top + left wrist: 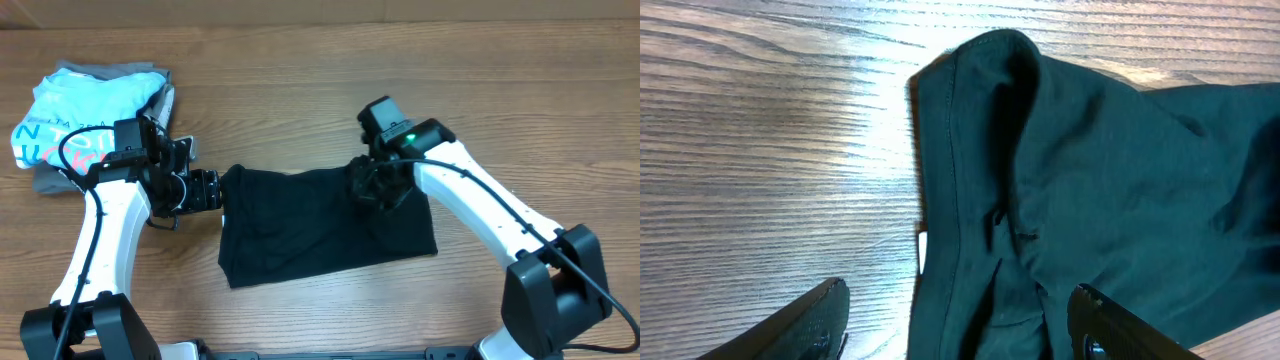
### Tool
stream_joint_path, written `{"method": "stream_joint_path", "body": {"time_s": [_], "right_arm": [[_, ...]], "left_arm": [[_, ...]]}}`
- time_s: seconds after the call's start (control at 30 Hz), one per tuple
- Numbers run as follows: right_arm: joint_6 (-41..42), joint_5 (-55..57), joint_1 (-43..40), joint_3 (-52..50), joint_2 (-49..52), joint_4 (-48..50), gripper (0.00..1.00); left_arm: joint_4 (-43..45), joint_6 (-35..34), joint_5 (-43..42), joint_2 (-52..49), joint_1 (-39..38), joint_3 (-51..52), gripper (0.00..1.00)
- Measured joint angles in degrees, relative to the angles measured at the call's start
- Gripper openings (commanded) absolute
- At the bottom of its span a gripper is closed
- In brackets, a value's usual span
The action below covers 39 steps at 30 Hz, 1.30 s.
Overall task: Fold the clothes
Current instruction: 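Fold the strip's right end leftward over the middle with the right gripper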
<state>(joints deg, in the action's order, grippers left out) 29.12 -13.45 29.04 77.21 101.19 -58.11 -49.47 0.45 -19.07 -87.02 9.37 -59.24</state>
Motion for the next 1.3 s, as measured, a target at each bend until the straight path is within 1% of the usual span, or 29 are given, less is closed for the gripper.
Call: {"method": "stream_joint_path", "body": {"time_s": [0.1,0.13,0.17,0.2,0.23,0.47,0.6,0.67,0.73,0.8,0.87,0.97,1.0,1.07,1.17,1.2,1.3], "right_arm": [[2.1,0.1,1.9,0.0,1.0,0.7,0.04],[2.4,0.2,2.3,0.0,1.6,1.1,0.1],[2.8,0.2,2.6,0.0,2.1,1.6,0.18],[3.6,0.3,3.0,0.0,2.6,1.9,0.3],[4.5,0.2,3.2,0.0,3.1,2.2,0.31],[4.9,-2.5,3.5,0.0,3.3,3.7,0.31],[3.4,-2.7,1.3,0.0,3.1,1.3,0.3],[2.9,-1.2,-1.4,0.0,2.6,-2.1,0.3],[2.6,0.1,-4.3,0.0,2.1,-4.0,0.27],[1.9,0.9,-6.5,-0.1,1.8,-5.7,0.22],[1.3,1.2,-7.4,-1.0,1.8,-5.0,0.19],[1.1,-0.4,-5.9,-5.0,1.7,1.4,0.16],[1.6,-1.8,-4.7,-7.5,1.6,6.8,0.16],[2.6,-4.3,-2.3,-11.2,1.6,13.5,0.16],[4.8,-6.8,1.8,-15.9,1.6,24.7,0.13],[5.3,-7.3,2.8,-16.6,1.6,26.9,0.13],[4.3,-8.6,4.9,-17.4,1.5,33.0,0.13]], "left_arm": [[0.0,0.0,0.0,0.0,0.0,0.0,0.73],[0.0,0.0,0.0,0.0,0.0,0.0,0.73],[0.0,0.0,0.0,0.0,0.0,0.0,0.73],[0.0,0.0,0.0,0.0,0.0,0.0,0.73],[0.0,0.0,0.0,0.0,0.0,0.0,0.73],[0.0,0.0,0.0,0.0,0.0,0.0,0.73],[0.0,0.0,0.0,0.0,0.0,0.0,0.72],[-0.1,0.0,0.0,0.0,0.0,0.0,0.7],[-0.4,0.0,0.0,0.0,0.0,0.0,0.7],[-1.3,0.0,0.0,0.0,0.0,0.0,0.75],[-3.0,0.0,0.0,0.0,0.0,0.0,0.74],[-7.0,0.0,0.4,0.0,0.0,0.0,0.73],[-8.2,0.0,0.7,0.0,0.0,0.0,0.73],[-10.1,0.0,1.6,0.0,0.0,0.0,0.79],[-10.4,-0.5,3.6,0.0,0.0,0.0,0.82],[-10.3,-0.5,4.0,0.0,0.0,0.0,0.87],[-7.7,-0.8,5.2,0.0,0.0,0.0,0.95]]}}
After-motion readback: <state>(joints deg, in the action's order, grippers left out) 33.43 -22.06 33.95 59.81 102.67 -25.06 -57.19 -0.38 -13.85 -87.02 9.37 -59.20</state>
